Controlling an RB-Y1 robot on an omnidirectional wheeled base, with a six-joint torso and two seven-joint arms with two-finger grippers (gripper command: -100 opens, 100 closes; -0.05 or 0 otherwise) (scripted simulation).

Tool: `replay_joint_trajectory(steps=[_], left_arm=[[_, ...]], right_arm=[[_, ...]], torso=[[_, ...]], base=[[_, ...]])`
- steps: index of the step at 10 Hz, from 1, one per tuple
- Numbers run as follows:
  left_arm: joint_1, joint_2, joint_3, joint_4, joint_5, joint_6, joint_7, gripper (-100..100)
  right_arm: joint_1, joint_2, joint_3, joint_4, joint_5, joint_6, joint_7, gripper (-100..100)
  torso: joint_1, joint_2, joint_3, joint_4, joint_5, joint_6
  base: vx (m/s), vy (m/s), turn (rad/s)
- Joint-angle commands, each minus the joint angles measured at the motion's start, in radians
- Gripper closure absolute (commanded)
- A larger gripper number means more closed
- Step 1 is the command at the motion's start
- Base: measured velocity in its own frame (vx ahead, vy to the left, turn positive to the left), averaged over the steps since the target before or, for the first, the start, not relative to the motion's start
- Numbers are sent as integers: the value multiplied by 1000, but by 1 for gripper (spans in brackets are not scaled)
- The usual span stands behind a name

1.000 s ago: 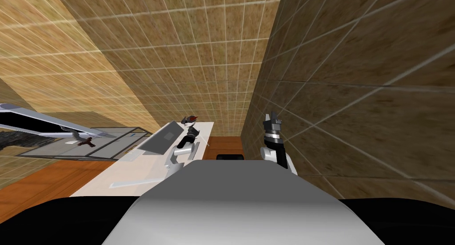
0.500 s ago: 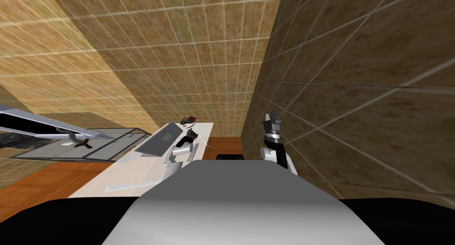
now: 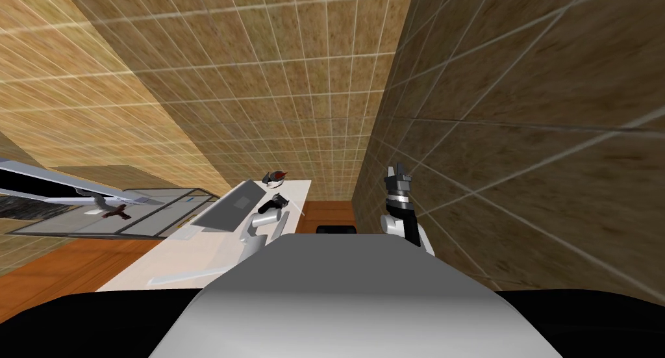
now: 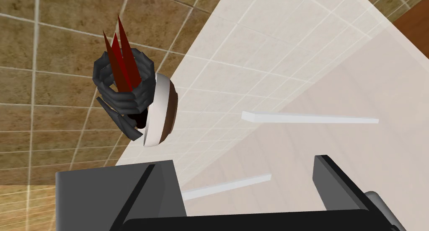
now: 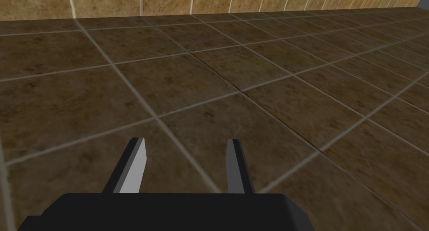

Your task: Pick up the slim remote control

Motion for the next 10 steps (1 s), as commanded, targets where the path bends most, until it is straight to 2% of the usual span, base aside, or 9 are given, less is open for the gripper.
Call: replay_joint_trajectory(steps=[1, 2, 3, 4, 6, 7, 8, 9, 10], left_arm=[[8, 6, 5, -7, 11, 32, 4, -100], [-2, 7, 25, 28, 24, 71, 28, -100], [-2, 7, 25, 28, 24, 94, 28, -100], [-11, 7, 45, 62, 37, 119, 52, -100], [-11, 7, 45, 62, 37, 158, 52, -100], [-20, 6, 65, 95, 49, 196, 74, -100], [-20, 6, 65, 95, 49, 218, 74, -100], [-28, 4, 84, 128, 62, 249, 94, -100], [-28, 4, 84, 128, 62, 274, 94, -100]], right_arm=[[0, 0, 0, 0, 0, 0, 0, 0], [0, 0, 0, 0, 0, 0, 0, 0], [0, 0, 0, 0, 0, 0, 0, 0], [0, 0, 0, 0, 0, 0, 0, 0], [0, 0, 0, 0, 0, 0, 0, 0], [0, 0, 0, 0, 0, 0, 0, 0], [0, 0, 0, 0, 0, 0, 0, 0], [0, 0, 0, 0, 0, 0, 0, 0], [0, 0, 0, 0, 0, 0, 0, 0]], torso=[[0, 0, 0, 0, 0, 0], [0, 1, 1, 0, 0, 0], [0, 1, 0, 0, 0, 0], [0, 1, 0, 0, 0, 0], [0, 0, 0, 0, 0, 0], [0, 1, 1, 0, 0, 0], [1, 1, 1, 0, 0, 0], [0, 1, 1, 0, 0, 0], [1, 0, 0, 0, 0, 0]], base=[[21, 0, 2], [34, 2, -1], [33, -1, 1], [47, 1, 2], [33, 0, 1], [28, 8, 4], [30, 6, 1], [44, 9, 9], [37, 10, 4]])
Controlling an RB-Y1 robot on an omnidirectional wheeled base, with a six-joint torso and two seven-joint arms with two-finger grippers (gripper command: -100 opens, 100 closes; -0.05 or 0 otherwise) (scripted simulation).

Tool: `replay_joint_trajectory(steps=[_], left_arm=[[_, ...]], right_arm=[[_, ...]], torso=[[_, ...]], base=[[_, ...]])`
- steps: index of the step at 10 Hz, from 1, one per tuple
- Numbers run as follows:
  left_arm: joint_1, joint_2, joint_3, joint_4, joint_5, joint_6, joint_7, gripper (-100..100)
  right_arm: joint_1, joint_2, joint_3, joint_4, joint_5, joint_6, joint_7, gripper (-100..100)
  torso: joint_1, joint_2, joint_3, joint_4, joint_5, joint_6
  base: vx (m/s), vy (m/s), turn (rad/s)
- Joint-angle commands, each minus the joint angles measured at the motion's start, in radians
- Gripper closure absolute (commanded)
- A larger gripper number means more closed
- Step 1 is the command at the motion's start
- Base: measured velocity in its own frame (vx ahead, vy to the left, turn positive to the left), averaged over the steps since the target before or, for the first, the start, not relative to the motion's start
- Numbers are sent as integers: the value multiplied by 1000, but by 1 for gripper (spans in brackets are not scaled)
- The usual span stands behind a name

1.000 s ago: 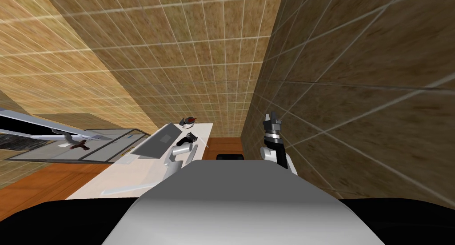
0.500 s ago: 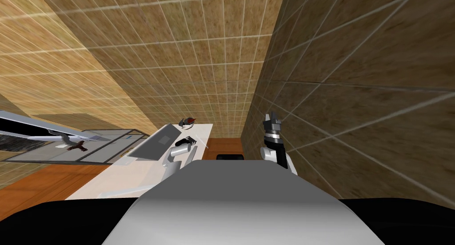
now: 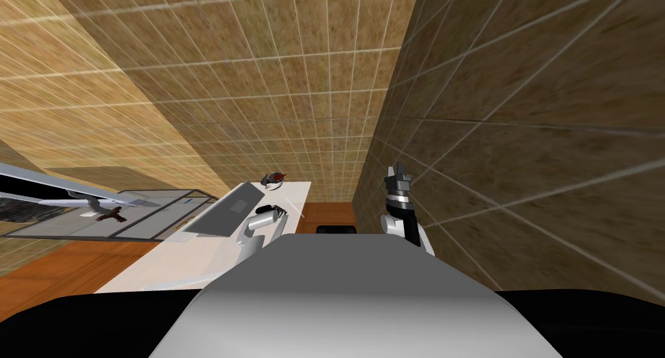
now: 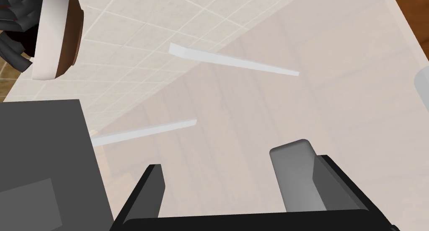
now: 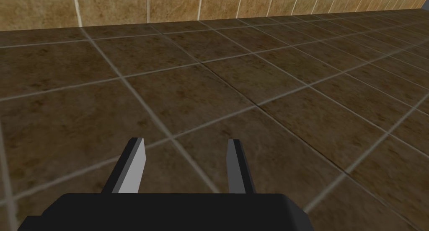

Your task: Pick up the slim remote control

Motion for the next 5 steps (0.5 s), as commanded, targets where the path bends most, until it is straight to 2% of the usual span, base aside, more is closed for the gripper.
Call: replay_joint_trajectory(steps=[1, 2, 3, 4, 5], left_arm=[[-16, 3, 23, 44, 17, 50, 22, -100], [-16, 3, 23, 44, 17, 74, 22, -100], [-23, 0, 42, 74, 28, 104, 39, -100], [-23, 0, 42, 74, 28, 123, 39, -100], [-30, -2, 59, 103, 39, 156, 56, -100]], right_arm=[[0, 0, 0, 0, 0, 0, 0, 0], [0, 0, 0, 0, 0, 0, 0, 0], [0, 0, 0, 0, 0, 0, 0, 0], [0, 0, 0, 0, 0, 0, 0, 0], [0, 0, 0, 0, 0, 0, 0, 0]], torso=[[0, 0, 0, 0, 0, 0], [0, 0, 0, 0, 0, 0], [0, 0, 0, 0, 0, 0], [0, 0, 0, 0, 0, 0], [0, 0, 0, 0, 0, 0]], base=[[37, 5, 8], [36, 6, 5], [43, 14, 11], [31, 8, 6], [31, 9, 12]])
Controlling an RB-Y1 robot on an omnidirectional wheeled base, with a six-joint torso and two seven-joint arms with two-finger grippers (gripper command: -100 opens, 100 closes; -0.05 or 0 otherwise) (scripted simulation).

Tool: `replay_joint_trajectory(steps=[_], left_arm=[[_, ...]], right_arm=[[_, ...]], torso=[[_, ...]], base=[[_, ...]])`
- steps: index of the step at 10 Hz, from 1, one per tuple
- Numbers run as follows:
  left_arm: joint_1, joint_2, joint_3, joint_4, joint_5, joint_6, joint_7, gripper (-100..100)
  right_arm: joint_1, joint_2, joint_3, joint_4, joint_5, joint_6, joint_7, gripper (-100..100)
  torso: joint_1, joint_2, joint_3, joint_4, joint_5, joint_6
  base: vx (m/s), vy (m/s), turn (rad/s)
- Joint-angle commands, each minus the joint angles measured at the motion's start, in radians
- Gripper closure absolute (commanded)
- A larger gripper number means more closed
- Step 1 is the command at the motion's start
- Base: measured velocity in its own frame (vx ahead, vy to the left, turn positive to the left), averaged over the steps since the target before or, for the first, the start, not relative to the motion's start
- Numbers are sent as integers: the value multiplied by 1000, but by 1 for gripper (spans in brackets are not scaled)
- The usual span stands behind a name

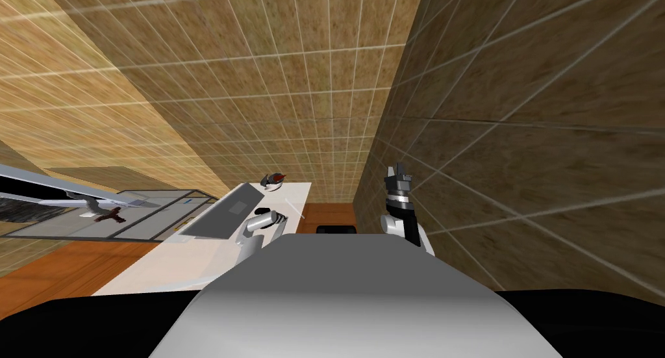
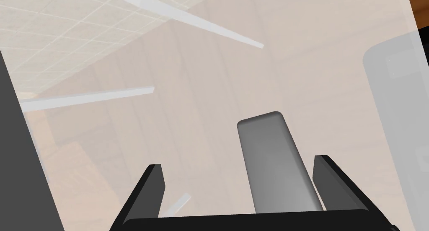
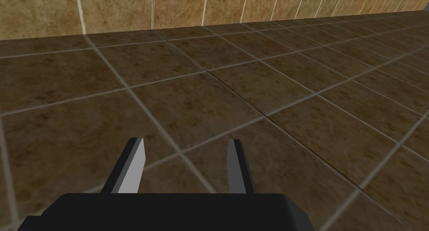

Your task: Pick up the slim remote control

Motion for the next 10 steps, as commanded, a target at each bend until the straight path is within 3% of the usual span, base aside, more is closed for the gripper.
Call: replay_joint_trajectory(steps=[1, 3, 4, 7, 10], left_arm=[[-3, -2, 9, 12, 5, 37, 10, -100], [-13, -8, 41, 66, 25, 108, 37, -100], [-13, -8, 41, 66, 25, 117, 37, -100], [-25, -16, 83, 130, 49, 207, 67, -100], [-30, -24, 112, 175, 66, 263, 83, -100]], right_arm=[[0, 0, 0, 0, 0, 0, 0, 0], [0, 0, 0, 0, 0, 0, 0, 0], [0, 0, 0, 0, 0, 0, 0, 0], [0, 0, 0, 0, 0, 0, 0, 0], [0, 0, 0, 0, 0, 0, 0, 0]], torso=[[0, 0, 0, 0, 0, 0], [0, 0, 0, 0, 0, 0], [0, -1, 0, 0, 0, 0], [1, 0, 0, 0, 0, 0], [2, 0, 0, 0, 0, 0]], base=[[26, 6, 9], [40, 14, 20], [33, 14, 8], [33, 26, 28], [28, 43, 30]])
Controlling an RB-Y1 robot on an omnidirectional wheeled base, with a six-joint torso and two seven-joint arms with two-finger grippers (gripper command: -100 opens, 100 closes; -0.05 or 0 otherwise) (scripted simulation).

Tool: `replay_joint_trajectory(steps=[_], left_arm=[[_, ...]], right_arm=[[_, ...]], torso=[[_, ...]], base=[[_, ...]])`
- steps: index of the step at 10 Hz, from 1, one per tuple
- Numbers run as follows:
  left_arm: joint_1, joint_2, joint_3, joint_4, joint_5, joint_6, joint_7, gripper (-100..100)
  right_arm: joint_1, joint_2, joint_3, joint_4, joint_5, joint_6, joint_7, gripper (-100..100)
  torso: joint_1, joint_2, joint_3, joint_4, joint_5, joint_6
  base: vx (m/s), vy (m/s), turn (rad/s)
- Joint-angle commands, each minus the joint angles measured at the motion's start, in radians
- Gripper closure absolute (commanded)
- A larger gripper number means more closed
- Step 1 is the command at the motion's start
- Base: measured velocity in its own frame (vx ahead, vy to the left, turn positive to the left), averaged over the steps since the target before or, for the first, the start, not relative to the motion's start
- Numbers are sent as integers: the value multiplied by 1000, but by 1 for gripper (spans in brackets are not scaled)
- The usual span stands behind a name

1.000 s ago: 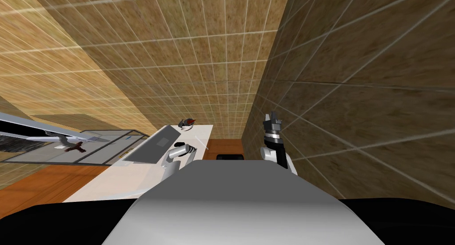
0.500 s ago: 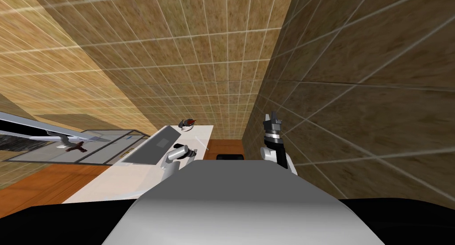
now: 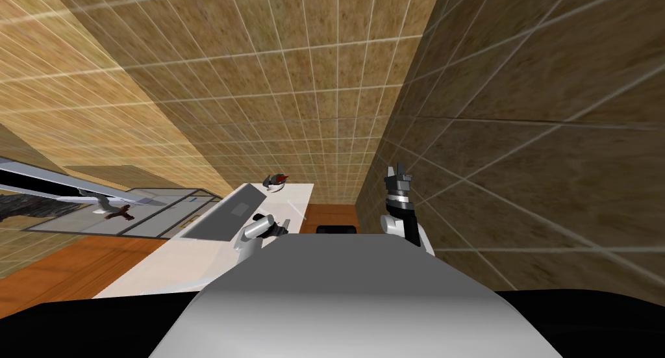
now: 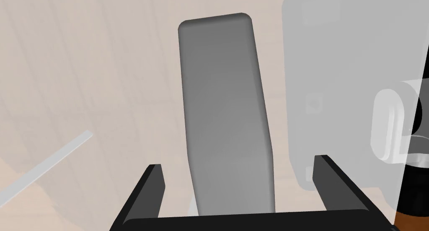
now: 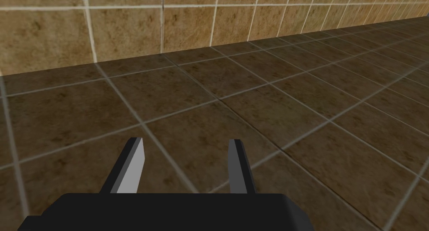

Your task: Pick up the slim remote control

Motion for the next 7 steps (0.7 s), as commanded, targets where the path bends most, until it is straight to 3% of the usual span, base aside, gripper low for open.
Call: replay_joint_trajectory(steps=[1, 2, 3, 4, 7], left_arm=[[-2, -4, 11, 13, 8, 30, 8, -100], [-1, -2, 8, 6, 6, 18, 4, -100], [0, -2, 9, 7, 7, 23, 5, 0], [-2, -8, 6, 34, 2, -7, -4, -100], [-6, -19, 0, 88, -6, -64, -21, -100]], right_arm=[[0, 0, 0, 0, 0, 0, 0, 0], [0, 0, 0, 0, 0, 0, 0, 0], [0, 0, 0, 0, 0, 0, 0, 0], [0, 0, 0, 0, 0, 0, 0, 0], [0, 0, 0, 0, 0, 0, 0, 0]], torso=[[0, 0, 0, 0, 0, 0], [0, 0, 0, 0, 0, 0], [-2, 1, 0, 0, 0, 0], [-3, 1, 1, 0, -1, 0], [-2, -1, 0, 0, 0, 0]], base=[[23, 45, 28], [11, 20, 4], [0, 0, 0], [14, 7, 39], [34, 11, 40]])
